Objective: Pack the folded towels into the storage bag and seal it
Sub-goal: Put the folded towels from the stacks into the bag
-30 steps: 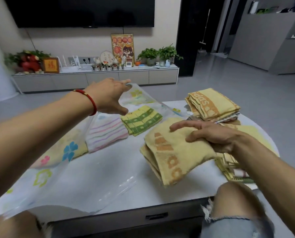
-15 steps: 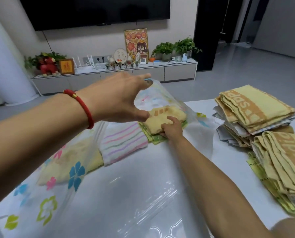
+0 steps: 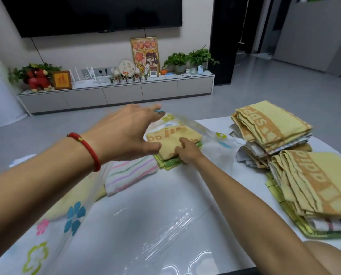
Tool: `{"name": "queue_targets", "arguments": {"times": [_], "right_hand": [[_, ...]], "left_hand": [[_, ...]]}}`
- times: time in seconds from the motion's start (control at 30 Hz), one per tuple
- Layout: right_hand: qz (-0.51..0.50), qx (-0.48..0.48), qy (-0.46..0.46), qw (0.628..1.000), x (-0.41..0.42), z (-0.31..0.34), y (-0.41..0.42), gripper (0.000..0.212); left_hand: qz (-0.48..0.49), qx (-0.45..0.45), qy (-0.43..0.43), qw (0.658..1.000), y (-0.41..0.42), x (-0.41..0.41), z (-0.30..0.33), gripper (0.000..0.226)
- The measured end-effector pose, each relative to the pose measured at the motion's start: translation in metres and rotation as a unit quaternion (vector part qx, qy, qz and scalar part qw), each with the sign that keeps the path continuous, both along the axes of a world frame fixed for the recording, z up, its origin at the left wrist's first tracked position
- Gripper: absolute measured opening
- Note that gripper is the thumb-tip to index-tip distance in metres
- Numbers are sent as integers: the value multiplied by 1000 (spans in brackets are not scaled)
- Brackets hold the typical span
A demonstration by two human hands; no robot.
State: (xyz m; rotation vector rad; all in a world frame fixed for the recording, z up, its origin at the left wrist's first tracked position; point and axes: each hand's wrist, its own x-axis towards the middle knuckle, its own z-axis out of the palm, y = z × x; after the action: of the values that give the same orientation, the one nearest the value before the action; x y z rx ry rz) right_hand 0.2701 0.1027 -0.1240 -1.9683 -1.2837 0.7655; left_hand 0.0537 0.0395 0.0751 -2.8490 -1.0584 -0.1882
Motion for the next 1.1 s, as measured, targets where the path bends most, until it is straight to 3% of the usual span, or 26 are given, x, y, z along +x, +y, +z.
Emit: {"name": "queue_targets", "arguments": {"times": [0.07,0.17,0.23,0.33,0.43,0.47,0.53,0.6,0.67,0.87,0.97,1.03,1.1], "right_hand": [[43,-30,-14,999,2,14,-37,54],[133,-54,-126,982,17,32,-107,35],[132,-34,-167,976,37,48,-156,25],[42,28,-218,975,83,73,-215,19],[-131,65,-292,945,143,84,-252,24],[-171,32,-334,926,164,83,-261,28],[-216,-121,-371,895,196,74,-273,46],[-236,-250,-309,886,208,64,-277,69],[-242,-272,-263,894,213,56,-275,79],[-230,-215,-351,882,211,64,-272,54],[-214,-134,-236,938,223,74,-278,47],[-213,-76,-27,974,230,84,-282,50],[-192,-77,181,961,228,92,-288,56]], "left_hand": [[11,-23,-9,1000,0,2,-11,80],[31,-44,-20,998,-5,8,-30,81],[44,-59,-36,997,-11,12,-41,79],[53,-76,-49,994,-19,14,-54,77],[62,-87,-62,992,-23,10,-62,76],[66,-90,-65,992,-25,9,-64,76],[67,-84,-65,992,-28,4,-66,74],[52,-58,-69,995,-32,-5,-70,67],[41,-29,-63,997,-37,-16,-76,63],[73,-18,-34,997,-48,-46,-86,66],[96,-7,-22,995,-51,-56,-83,65],[117,-15,-22,993,-50,-63,-81,64],[136,-35,-21,990,-48,-69,-78,70]]}}
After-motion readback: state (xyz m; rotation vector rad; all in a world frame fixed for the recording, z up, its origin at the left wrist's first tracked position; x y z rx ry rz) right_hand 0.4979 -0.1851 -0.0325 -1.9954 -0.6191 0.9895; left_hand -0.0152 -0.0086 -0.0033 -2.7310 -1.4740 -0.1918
